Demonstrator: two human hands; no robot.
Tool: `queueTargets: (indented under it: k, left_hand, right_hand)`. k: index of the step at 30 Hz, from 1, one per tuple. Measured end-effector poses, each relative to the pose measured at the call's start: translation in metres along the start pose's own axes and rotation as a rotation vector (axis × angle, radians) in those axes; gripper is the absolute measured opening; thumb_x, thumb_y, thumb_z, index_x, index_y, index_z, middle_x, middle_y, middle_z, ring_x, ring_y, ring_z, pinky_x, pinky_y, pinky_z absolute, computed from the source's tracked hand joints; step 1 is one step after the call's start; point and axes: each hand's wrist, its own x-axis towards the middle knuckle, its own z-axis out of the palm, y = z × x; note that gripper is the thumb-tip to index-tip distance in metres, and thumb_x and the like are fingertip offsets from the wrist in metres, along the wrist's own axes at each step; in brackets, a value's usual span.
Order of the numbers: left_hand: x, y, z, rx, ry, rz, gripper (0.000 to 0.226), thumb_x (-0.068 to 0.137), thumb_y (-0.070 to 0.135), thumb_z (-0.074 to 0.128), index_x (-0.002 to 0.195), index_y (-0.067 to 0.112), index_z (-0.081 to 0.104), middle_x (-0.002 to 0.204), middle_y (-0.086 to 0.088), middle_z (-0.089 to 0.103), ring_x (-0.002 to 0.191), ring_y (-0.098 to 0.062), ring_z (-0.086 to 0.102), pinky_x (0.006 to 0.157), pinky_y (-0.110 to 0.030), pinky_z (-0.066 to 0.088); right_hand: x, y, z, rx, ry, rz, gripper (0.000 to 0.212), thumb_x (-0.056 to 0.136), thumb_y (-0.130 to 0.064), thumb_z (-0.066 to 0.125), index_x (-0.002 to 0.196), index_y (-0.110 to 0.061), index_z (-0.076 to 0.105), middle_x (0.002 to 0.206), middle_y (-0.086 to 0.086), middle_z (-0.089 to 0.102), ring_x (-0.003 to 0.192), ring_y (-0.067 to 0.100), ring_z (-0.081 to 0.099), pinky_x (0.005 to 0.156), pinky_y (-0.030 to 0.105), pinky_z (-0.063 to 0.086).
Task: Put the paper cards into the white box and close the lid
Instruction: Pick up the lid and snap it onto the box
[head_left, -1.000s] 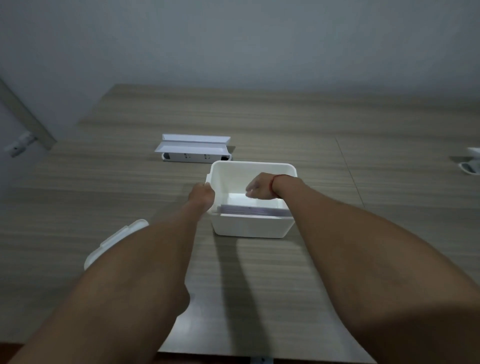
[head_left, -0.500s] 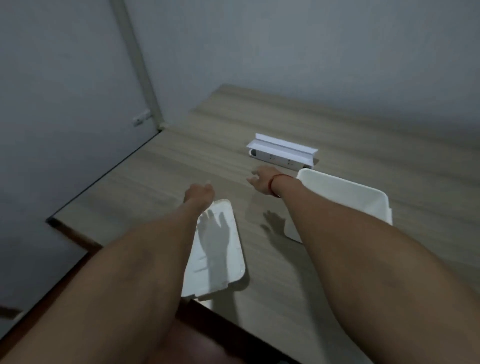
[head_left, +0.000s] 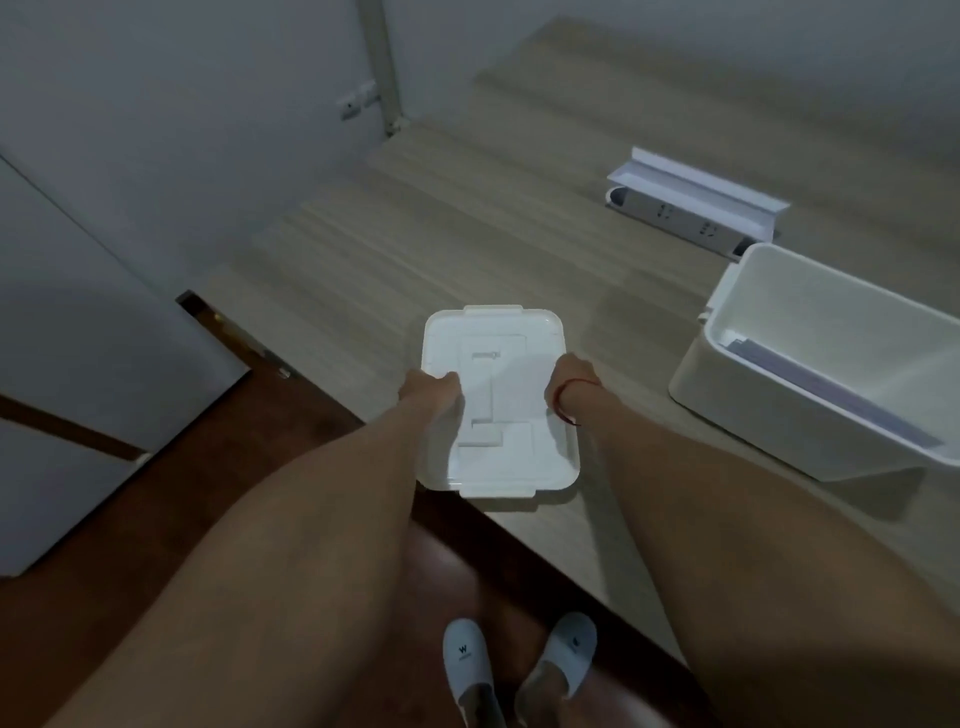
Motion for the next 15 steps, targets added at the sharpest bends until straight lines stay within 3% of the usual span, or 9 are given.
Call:
queueTargets:
  k: [4,6,8,11,15]
  left_hand:
    - [-0.003,0.012,-0.008,-0.056,-0.096,0.02,0.037,0.087,0.021,0.052,0.12,0.004,0.057,0.105,-0.006,0.058,0.091,-0.022,0.054,0.07,-0.028,0.04]
    - [-0.01,0.025,-0.018,-0.117,-0.099,0.073,0.015,0.086,0.016,0.055,0.095,0.006,0.061,0.098,-0.005,0.058,0.079,-0.019,0.056,0.06,-0.024,0.041]
    - [-0.021,0.046,-0.032,-0.162,-0.076,0.144,0.003,0.08,0.01,0.061,0.083,0.009,0.06,0.095,-0.006,0.06,0.072,-0.017,0.056,0.067,-0.025,0.047]
    - [-0.038,0.086,-0.063,-0.212,-0.025,0.336,0.031,0.072,0.002,0.071,0.1,0.01,0.061,0.097,-0.007,0.063,0.089,-0.022,0.061,0.078,-0.032,0.051]
    - [-0.056,0.135,-0.095,-0.072,0.192,0.631,0.042,0.072,0.008,0.078,0.111,-0.001,0.069,0.109,-0.02,0.071,0.104,-0.03,0.068,0.082,-0.035,0.053]
  right_hand:
    - [-0.001,-0.008,-0.014,0.02,0.062,0.002,0.036,0.093,0.0,0.043,0.128,0.004,0.052,0.131,0.021,0.058,0.12,0.035,0.058,0.096,0.036,0.047]
    - [-0.003,-0.02,-0.033,0.083,0.102,0.0,0.036,0.094,0.002,0.043,0.129,0.004,0.05,0.133,0.021,0.056,0.122,0.035,0.057,0.097,0.037,0.046]
    - [-0.008,-0.038,-0.059,0.181,0.152,-0.022,0.038,0.095,0.0,0.04,0.133,0.003,0.043,0.139,0.021,0.05,0.127,0.036,0.051,0.102,0.039,0.043]
    - [-0.02,-0.074,-0.11,0.347,0.288,-0.1,0.036,0.097,-0.004,0.037,0.132,0.0,0.043,0.138,0.023,0.049,0.126,0.038,0.05,0.102,0.041,0.041]
    - [-0.044,-0.118,-0.173,0.711,0.39,-0.177,0.033,0.099,-0.006,0.035,0.126,0.003,0.051,0.133,0.024,0.054,0.116,0.033,0.055,0.093,0.038,0.043]
